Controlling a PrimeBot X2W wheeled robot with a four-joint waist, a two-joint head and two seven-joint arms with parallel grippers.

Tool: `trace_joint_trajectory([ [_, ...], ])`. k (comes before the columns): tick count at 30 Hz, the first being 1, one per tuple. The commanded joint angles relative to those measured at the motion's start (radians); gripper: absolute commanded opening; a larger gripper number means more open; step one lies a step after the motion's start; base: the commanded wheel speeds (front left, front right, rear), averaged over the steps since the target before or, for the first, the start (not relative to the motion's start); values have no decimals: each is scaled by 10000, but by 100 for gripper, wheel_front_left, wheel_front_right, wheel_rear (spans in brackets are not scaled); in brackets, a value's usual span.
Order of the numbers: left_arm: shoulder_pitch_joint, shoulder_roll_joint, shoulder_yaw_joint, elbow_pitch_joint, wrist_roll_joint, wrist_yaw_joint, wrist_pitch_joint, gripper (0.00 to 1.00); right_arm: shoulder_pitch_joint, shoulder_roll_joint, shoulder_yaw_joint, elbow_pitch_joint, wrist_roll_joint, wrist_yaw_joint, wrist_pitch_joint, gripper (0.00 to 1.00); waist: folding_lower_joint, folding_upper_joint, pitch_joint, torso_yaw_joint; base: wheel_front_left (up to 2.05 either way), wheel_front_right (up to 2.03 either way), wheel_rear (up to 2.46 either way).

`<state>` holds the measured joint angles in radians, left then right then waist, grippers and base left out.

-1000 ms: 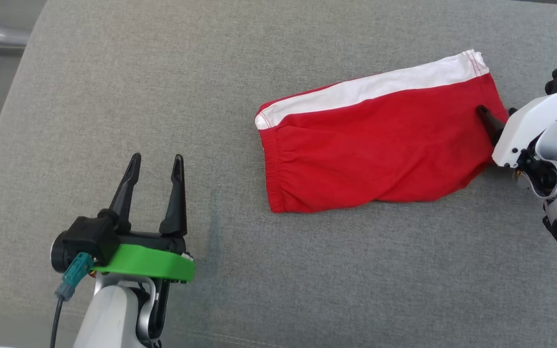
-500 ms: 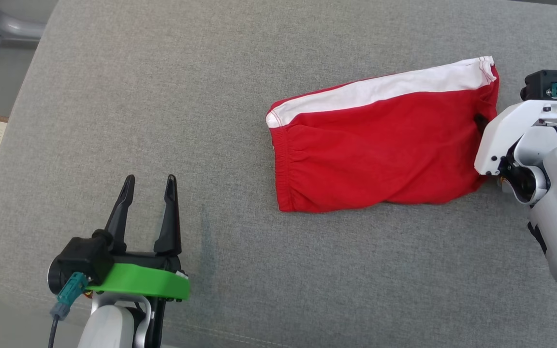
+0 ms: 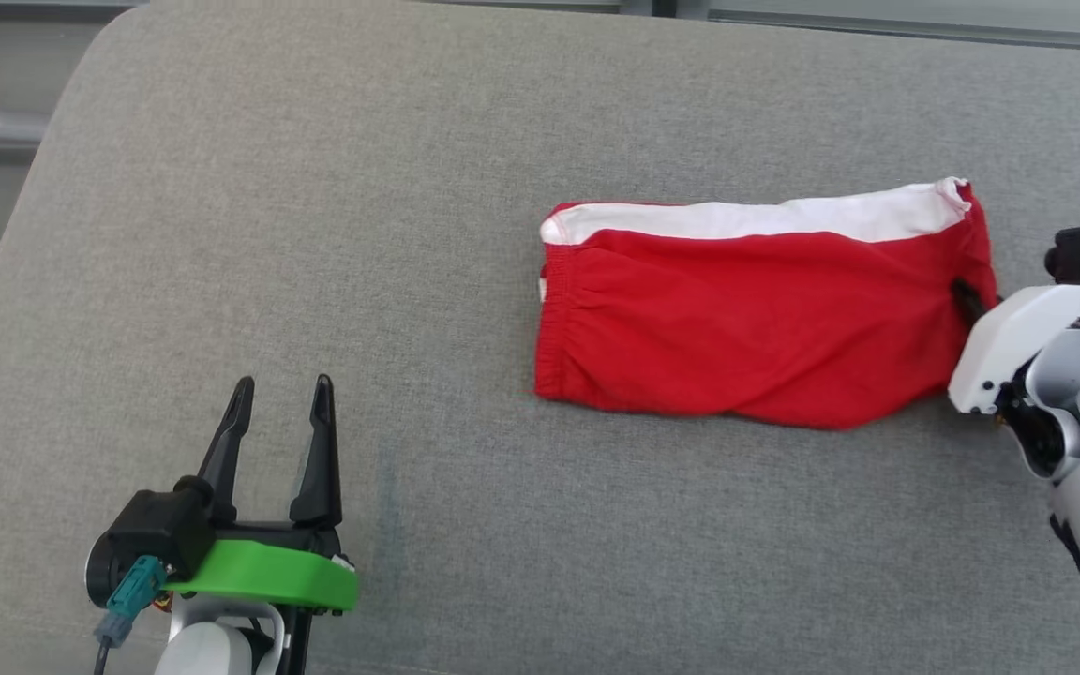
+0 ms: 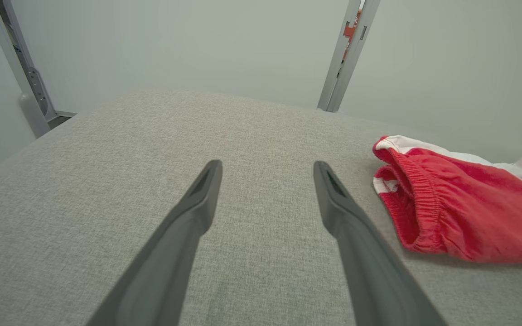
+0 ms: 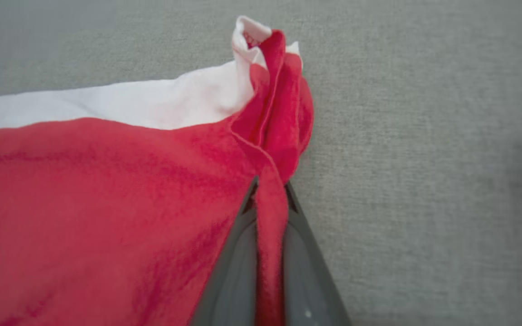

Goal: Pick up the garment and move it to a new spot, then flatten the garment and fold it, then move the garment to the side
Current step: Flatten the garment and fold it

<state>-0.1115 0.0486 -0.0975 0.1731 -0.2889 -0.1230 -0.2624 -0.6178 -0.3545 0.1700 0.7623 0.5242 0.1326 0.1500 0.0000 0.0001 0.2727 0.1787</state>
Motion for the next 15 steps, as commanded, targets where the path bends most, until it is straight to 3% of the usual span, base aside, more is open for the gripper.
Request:
trace_joint_trajectory([
  [1,163,37,89,-5,114,-26,-25,100,223,-225,-206,-169,-210,-32,-182,0,0,-1,-368,-397,0,0,0],
  [10,291,37,112,-17,53,-53,-24,100,1047,-620,-1733,-1880,-1224,-29,38,0,0,-1,-819,-866,0,0,0],
  [15,309,37,61,17,-6,-56,-24,100,1383,-352,-2201,-3254,-2045,-28,831,0,0,-1,-944,-877,0,0,0],
])
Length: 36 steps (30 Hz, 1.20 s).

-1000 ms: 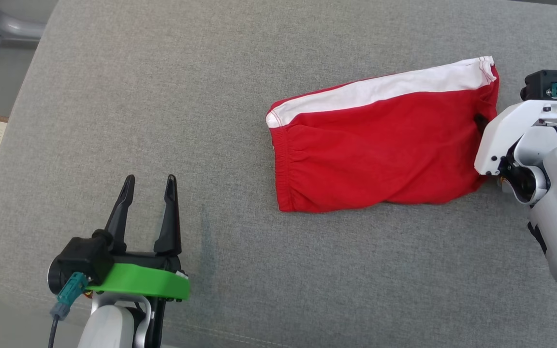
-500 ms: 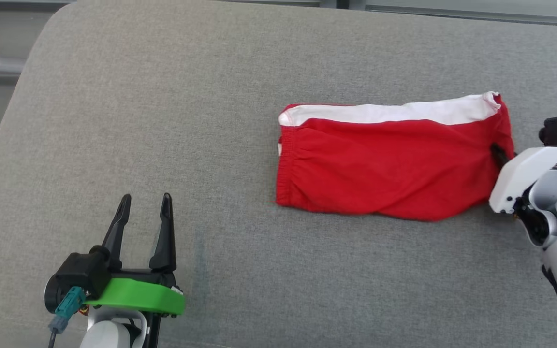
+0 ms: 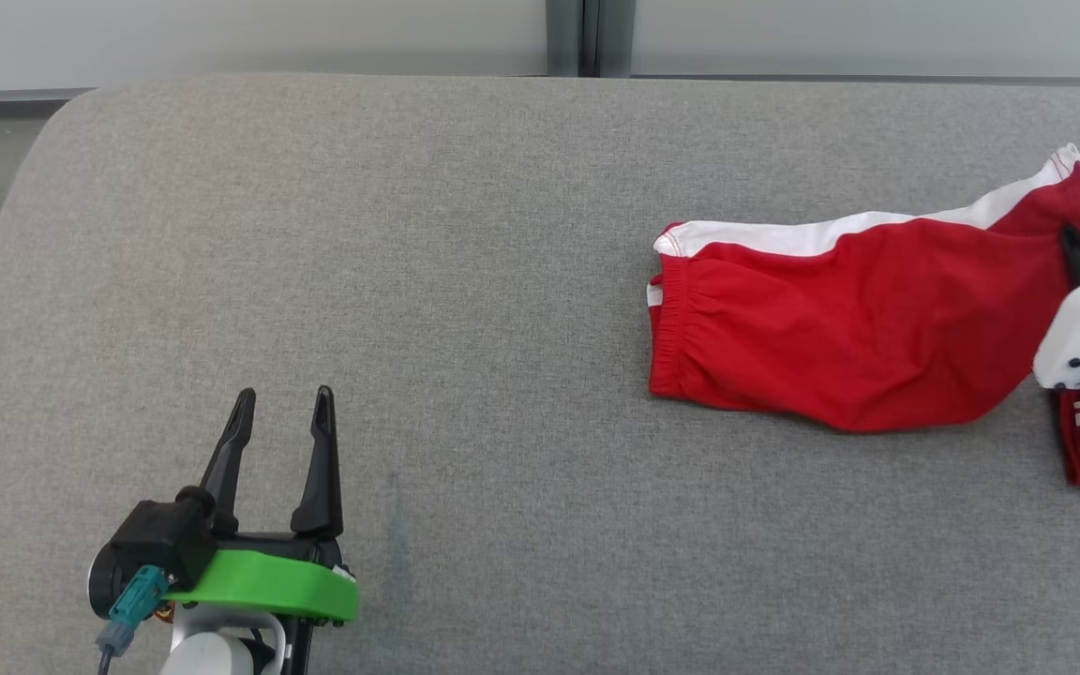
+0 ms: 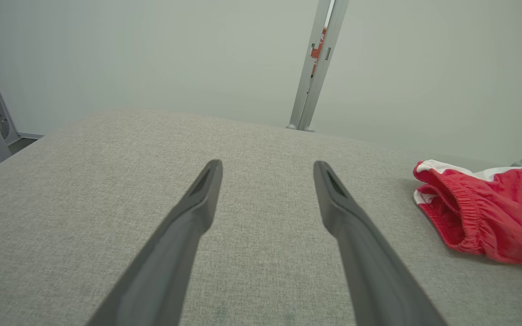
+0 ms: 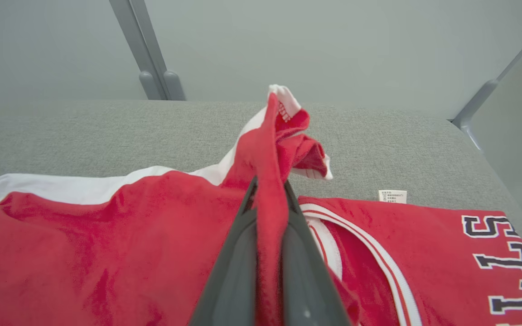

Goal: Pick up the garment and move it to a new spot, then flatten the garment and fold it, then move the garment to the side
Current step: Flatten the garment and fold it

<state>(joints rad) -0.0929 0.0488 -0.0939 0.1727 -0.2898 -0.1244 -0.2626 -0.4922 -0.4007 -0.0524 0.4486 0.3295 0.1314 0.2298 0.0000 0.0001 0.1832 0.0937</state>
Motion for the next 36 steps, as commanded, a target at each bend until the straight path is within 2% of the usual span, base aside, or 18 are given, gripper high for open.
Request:
trace_joint_trajectory([
  [1,124,35,17,26,-6,-44,-22,100,172,215,27,-394,-179,-16,197,0,0,-1,-60,-21,0,0,0],
  [5,106,35,-65,22,-68,-52,-24,100,220,748,584,-1520,-416,-16,998,0,0,-1,-52,66,0,0,0],
  [10,20,35,-175,15,-196,-59,-24,100,-27,1178,1618,-2015,-417,-16,1745,0,0,-1,16,305,0,0,0],
  [22,-340,33,-553,-19,-609,136,-22,100,-1079,1727,3311,-441,-335,-16,2285,0,0,-1,487,1339,0,0,0],
  [23,-364,33,-571,-21,-661,159,-22,100,-1135,1764,3428,-325,-285,-15,2255,20,0,-1,517,1415,0,0,0],
  [24,-376,33,-589,-17,-677,171,-22,100,-1172,1768,3500,-243,-253,-16,2228,80,0,-1,542,1477,0,0,0],
  [25,-373,33,-628,-14,-704,182,-22,100,-1217,1774,3586,-158,-204,-16,2161,100,0,-1,555,1536,0,0,0],
  [32,-241,33,-690,25,-781,254,-22,100,-1196,1806,4388,-263,876,-16,1999,100,0,-1,428,1615,0,0,0],
  [36,-156,32,-634,14,-739,271,-22,100,-1202,1495,4559,-895,1811,-16,1604,100,0,-1,249,1475,0,0,0],
])
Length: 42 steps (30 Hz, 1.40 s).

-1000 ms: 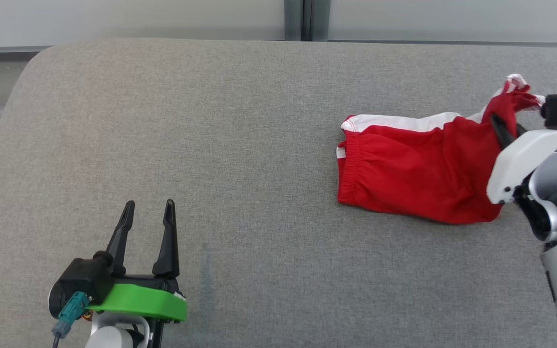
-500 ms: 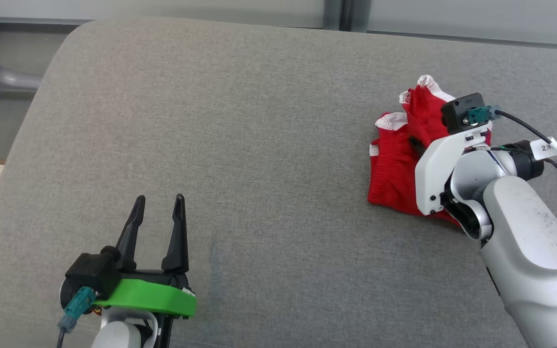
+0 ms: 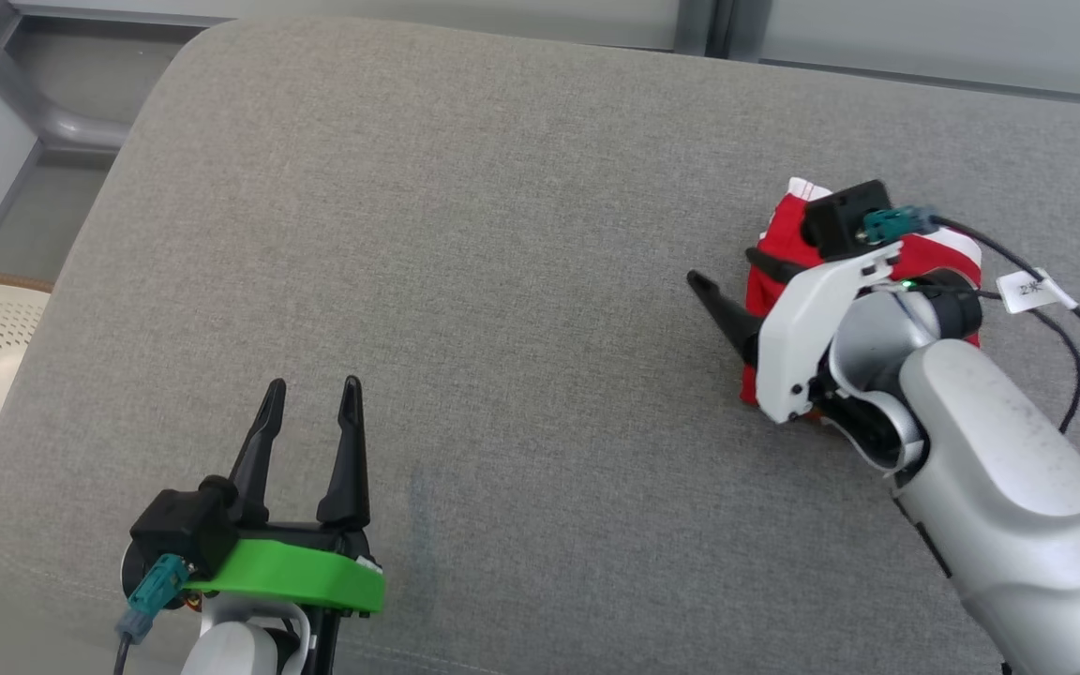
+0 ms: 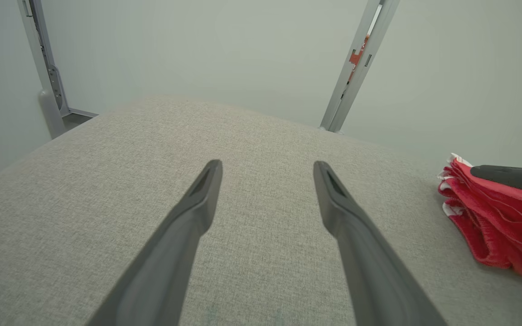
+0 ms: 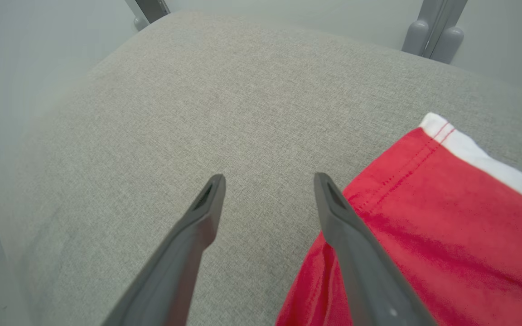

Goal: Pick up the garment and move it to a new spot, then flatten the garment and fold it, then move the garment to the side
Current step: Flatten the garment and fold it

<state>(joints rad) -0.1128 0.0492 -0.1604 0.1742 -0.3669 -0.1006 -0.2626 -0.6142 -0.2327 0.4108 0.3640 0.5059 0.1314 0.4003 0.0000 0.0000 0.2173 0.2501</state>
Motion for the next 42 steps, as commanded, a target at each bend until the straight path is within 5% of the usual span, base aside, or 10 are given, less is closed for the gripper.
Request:
trace_joint_trajectory([
  [1,54,29,41,-13,55,35,-22,100,6,-287,-169,-176,109,-16,-275,100,0,0,-127,-123,0,0,0],
  [9,162,28,-2,17,157,-22,-22,100,685,-1121,-1936,261,-665,-16,-1708,100,0,0,-400,-278,0,0,0],
  [10,170,29,-27,17,155,-31,-22,100,820,-1157,-2157,481,-831,-13,-1906,86,0,0,-408,-266,0,0,0],
  [11,174,31,-53,10,153,-35,-22,100,917,-1203,-2250,643,-1028,-13,-2052,34,0,0,-406,-249,0,0,0],
  [12,174,29,-74,3,151,-44,-22,100,1048,-1195,-2283,846,-1213,-12,-2216,0,0,0,-395,-231,0,0,0],
  [19,68,29,-120,17,195,-97,-24,100,1060,-521,-1642,1875,-1914,-15,-3410,0,0,0,-151,-127,0,0,0],
  [26,-13,29,-132,124,192,-144,-22,100,1321,154,123,2704,-1740,-13,-3820,0,0,0,-149,27,0,0,0],
  [33,193,29,3,142,237,-161,-22,100,1817,201,1368,2726,-1221,-7,-4083,0,0,0,-372,-71,0,0,0],
  [42,266,28,137,60,357,-177,-22,100,1538,64,1262,1850,-778,-10,-4726,0,0,0,-488,-537,0,0,0],
])
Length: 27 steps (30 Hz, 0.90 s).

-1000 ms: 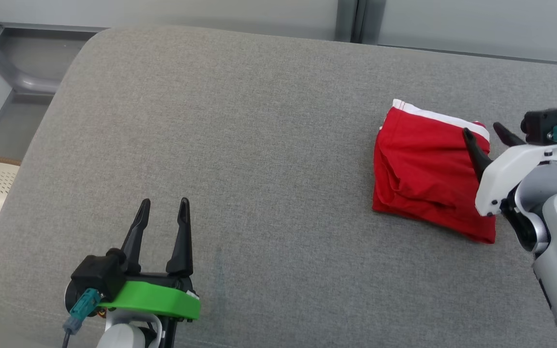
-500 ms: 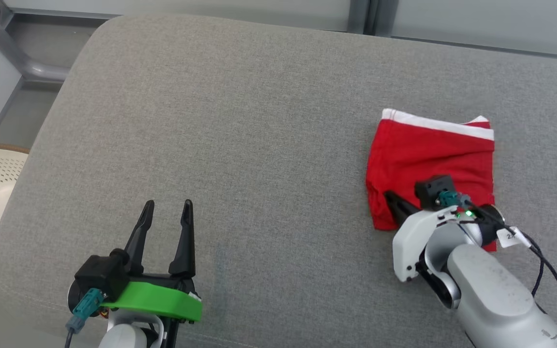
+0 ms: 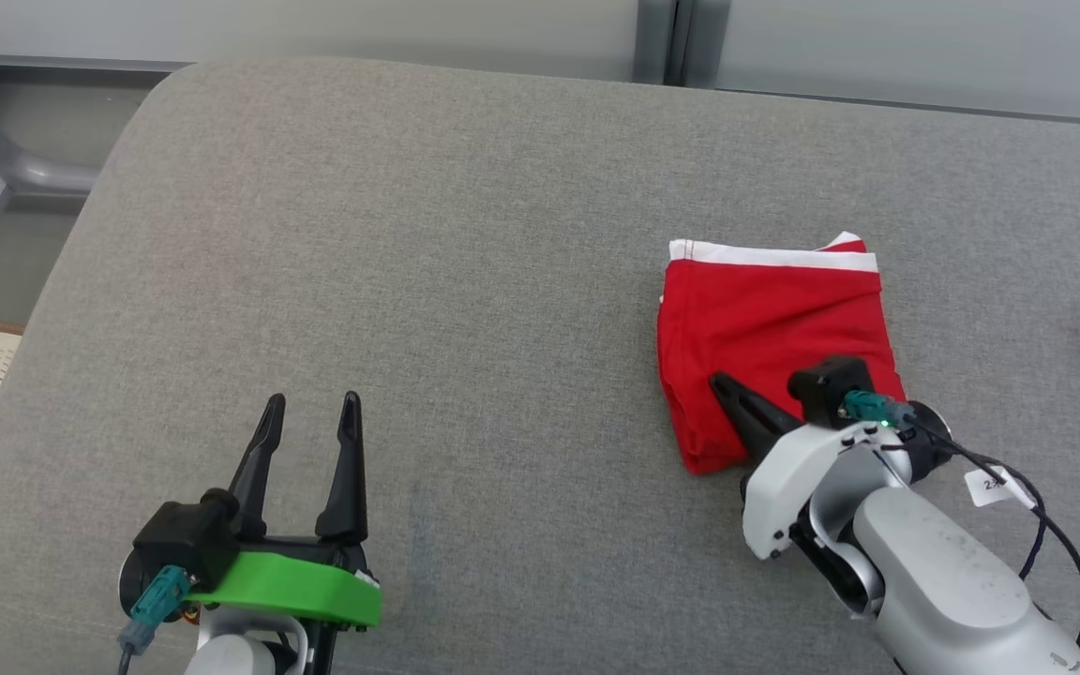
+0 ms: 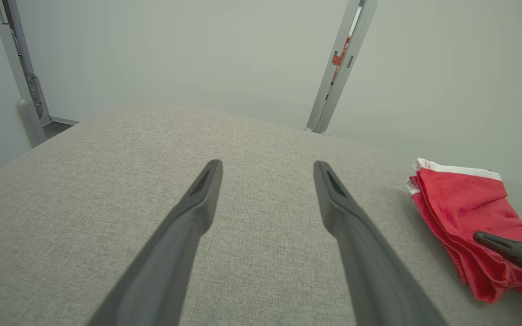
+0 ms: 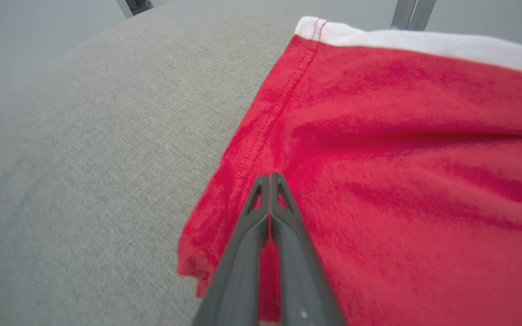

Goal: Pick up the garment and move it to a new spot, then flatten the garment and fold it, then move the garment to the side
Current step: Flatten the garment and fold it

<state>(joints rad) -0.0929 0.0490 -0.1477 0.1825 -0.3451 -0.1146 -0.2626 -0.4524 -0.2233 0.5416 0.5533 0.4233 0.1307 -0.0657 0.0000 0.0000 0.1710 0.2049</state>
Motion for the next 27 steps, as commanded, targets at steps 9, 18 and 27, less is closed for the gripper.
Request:
trace_joint_trajectory([
  [9,-133,33,-151,-28,120,-55,-22,100,-216,-220,-2414,-335,-533,-1,120,0,0,0,31,-2,0,0,0],
  [18,-301,30,-317,-138,-48,4,-22,100,-488,243,-3889,41,-1861,-2,1257,0,0,0,544,629,0,0,0],
  [27,-485,31,-582,-216,-279,84,-22,100,-1467,342,-4389,798,-2499,-2,1566,0,0,0,1029,1223,0,0,0],
])
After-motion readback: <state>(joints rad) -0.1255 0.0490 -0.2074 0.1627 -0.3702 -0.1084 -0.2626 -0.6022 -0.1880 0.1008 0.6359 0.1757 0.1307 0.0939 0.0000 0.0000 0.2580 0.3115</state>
